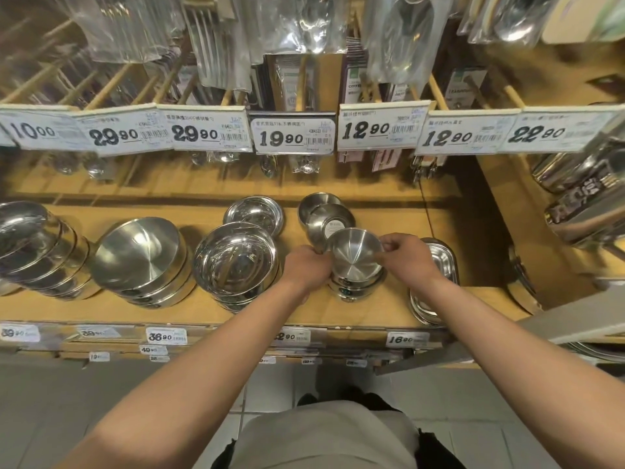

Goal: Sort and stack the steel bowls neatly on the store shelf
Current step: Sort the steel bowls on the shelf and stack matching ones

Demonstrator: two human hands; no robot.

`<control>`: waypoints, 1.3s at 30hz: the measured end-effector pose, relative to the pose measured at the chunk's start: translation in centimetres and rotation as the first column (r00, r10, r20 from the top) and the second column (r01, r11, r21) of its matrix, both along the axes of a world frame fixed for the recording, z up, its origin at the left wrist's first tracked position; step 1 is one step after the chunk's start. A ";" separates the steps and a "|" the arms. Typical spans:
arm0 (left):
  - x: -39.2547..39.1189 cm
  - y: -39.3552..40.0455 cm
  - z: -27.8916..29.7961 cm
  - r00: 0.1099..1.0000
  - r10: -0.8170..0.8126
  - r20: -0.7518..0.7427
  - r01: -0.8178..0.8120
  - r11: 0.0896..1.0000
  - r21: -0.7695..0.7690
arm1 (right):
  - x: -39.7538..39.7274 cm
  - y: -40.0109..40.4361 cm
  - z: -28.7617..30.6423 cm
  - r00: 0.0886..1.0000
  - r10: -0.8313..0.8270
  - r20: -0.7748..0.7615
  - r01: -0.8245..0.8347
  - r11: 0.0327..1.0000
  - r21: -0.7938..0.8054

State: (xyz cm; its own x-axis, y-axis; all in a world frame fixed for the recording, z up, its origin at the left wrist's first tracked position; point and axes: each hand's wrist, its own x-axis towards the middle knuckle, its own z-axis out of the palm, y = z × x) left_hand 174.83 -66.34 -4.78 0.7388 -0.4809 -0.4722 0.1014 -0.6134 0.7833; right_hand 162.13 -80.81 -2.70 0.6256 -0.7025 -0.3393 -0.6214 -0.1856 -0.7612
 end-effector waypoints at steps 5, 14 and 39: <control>0.1 0.0 -0.6 1.000 0.017 -0.001 -0.017 0.997 -0.073 | -0.3 0.3 -0.2 0.999 -0.027 0.026 0.028 0.999 -0.028; -0.3 -0.3 -0.9 0.996 0.086 -0.036 -0.090 0.987 -0.132 | -0.9 1.4 -1.3 0.986 -0.164 -0.007 0.158 0.940 0.301; -0.3 -0.1 -0.5 0.995 0.042 -0.095 -0.053 0.993 -0.110 | -1.2 1.0 -2.0 0.987 -0.149 0.054 0.122 0.932 0.340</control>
State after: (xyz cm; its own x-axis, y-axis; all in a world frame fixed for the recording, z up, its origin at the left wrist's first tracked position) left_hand 174.49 -66.43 -5.27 0.7176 -0.4999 -0.4849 0.2036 -0.5153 0.8325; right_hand 160.97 -79.80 -4.69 0.5661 -0.6363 -0.5241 -0.5596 0.1703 -0.8111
